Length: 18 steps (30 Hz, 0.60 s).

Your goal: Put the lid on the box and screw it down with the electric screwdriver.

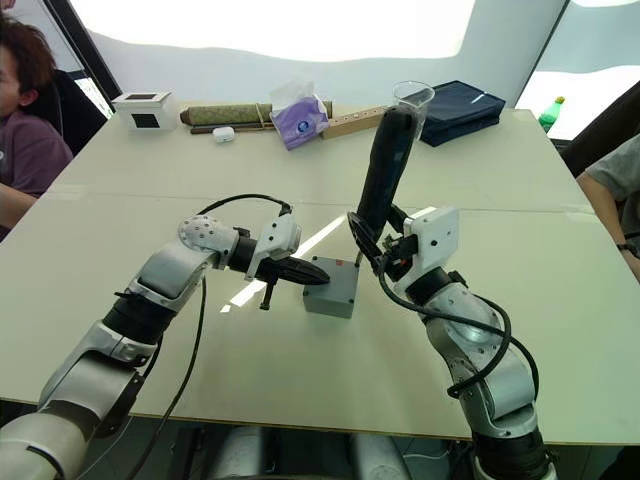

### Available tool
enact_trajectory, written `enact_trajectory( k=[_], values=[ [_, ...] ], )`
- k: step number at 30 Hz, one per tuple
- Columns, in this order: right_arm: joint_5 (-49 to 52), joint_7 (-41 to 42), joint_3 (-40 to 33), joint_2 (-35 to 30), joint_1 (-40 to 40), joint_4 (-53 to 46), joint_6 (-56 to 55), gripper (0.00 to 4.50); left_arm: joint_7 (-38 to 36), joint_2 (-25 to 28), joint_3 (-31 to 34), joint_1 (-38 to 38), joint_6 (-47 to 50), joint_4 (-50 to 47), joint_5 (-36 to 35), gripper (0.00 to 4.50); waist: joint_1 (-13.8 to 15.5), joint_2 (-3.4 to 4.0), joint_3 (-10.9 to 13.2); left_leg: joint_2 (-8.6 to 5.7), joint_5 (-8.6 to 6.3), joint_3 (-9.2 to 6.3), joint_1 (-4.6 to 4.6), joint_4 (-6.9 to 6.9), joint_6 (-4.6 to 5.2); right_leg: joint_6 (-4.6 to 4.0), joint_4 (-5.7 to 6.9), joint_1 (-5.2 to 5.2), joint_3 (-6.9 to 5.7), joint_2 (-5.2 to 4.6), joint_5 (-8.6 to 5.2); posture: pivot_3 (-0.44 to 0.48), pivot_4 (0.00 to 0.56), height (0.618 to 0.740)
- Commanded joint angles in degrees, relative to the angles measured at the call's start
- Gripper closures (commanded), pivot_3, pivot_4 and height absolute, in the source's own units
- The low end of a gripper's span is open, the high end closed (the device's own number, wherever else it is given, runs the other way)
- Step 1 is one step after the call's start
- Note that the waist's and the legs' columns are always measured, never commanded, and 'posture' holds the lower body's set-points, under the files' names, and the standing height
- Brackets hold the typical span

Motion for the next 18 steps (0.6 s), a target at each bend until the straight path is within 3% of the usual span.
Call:
enact_trajectory(
  k=[1,6,18],
  values=[
    [-2.72,-0.54,1.88,0.02,2.45,4.08,3.22,2.39,0.15,-0.26,-0.66,1.07,-0.11,0.32,0.98,4.5,0.01,-0.02,-0.02,0.0,-0.02,0.0,0.09,0.0,0.03,0.0,-0.03,0.1,0.0,0.0,-0.01,0.0,0.15,0.739],
    [-6.15,0.83,4.55,-0.74,4.05,4.87,1.51,2.39,0.3,-0.35,-0.76,1.74,-0.02,-0.15,1.05,4.5,0.02,-0.27,-0.2,0.0,-0.08,0.0,0.95,-0.39,0.12,0.0,-0.52,1.05,0.0,0.0,-0.03,0.0,0.15,0.739],
    [-6.58,2.49,4.52,0.81,5.29,5.86,0.54,2.39,0.59,-0.47,-1.1,2.94,-0.54,-0.15,1.59,4.5,0.0,-0.86,-0.83,0.0,-0.08,0.0,1.21,-0.66,0.12,-0.02,-0.74,1.3,0.0,0.0,-0.04,0.0,0.15,0.739]
  ],
)
